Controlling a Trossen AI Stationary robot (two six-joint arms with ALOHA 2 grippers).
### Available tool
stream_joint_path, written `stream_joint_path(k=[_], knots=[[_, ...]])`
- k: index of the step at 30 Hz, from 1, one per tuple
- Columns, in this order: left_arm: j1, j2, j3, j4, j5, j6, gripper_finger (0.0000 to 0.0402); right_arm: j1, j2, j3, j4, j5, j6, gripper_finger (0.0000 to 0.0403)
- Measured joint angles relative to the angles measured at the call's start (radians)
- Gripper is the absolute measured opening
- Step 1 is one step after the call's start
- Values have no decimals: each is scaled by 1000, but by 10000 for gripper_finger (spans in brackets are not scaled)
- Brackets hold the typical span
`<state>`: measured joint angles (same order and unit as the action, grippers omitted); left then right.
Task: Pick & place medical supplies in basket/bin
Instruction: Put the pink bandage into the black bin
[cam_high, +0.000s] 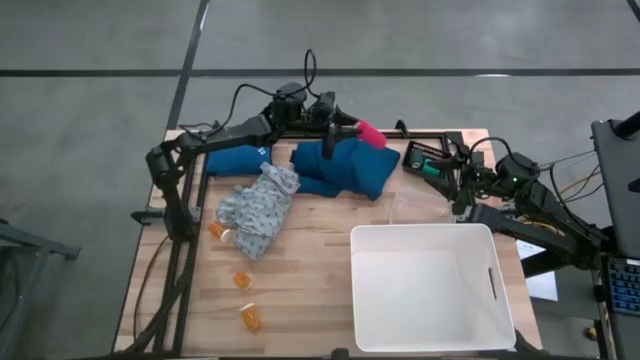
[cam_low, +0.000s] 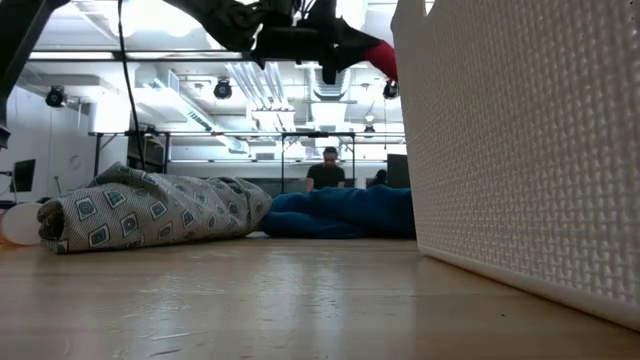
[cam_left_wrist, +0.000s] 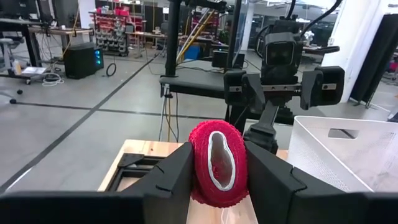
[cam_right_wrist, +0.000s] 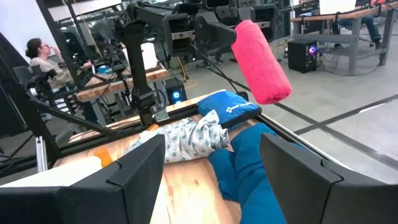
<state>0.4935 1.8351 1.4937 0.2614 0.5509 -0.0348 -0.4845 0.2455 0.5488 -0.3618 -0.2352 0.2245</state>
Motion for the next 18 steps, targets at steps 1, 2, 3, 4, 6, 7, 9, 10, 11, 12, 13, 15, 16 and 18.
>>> stream_joint_path(k=[1, 2, 3, 4, 6, 7, 9, 10, 11, 12, 13, 15, 16, 18], knots=[[-1, 0, 0, -3, 0, -3, 134, 0, 0, 0, 0, 0, 0, 256], [-1, 0, -1, -4, 0, -4, 134, 0, 0, 0, 0, 0, 0, 256], [-1, 0, -2, -6, 0, -4, 134, 0, 0, 0, 0, 0, 0, 256], [-2, 0, -2, -6, 0, -4, 134, 0, 0, 0, 0, 0, 0, 256], [-3, 0, -2, -6, 0, 5, 134, 0, 0, 0, 0, 0, 0, 256], [-3, 0, -2, -5, 0, 6, 134, 0, 0, 0, 0, 0, 0, 256], [-3, 0, -2, -5, 0, 8, 134, 0, 0, 0, 0, 0, 0, 256], [-3, 0, -2, -2, 0, 8, 134, 0, 0, 0, 0, 0, 0, 256], [-3, 0, -1, 1, 0, 8, 134, 0, 0, 0, 0, 0, 0, 256], [-3, 0, -1, 2, 0, 8, 134, 0, 0, 0, 0, 0, 0, 256], [-3, 0, -1, 2, 0, 8, 134, 0, 0, 0, 0, 0, 0, 256], [-3, 0, -1, 2, 0, 8, 134, 0, 0, 0, 0, 0, 0, 256], [-3, 0, -1, 2, -1, 8, 134, 0, 0, 0, 0, 0, 0, 256], [-3, 0, -1, 2, -1, 8, 134, 0, 0, 0, 0, 0, 0, 256]])
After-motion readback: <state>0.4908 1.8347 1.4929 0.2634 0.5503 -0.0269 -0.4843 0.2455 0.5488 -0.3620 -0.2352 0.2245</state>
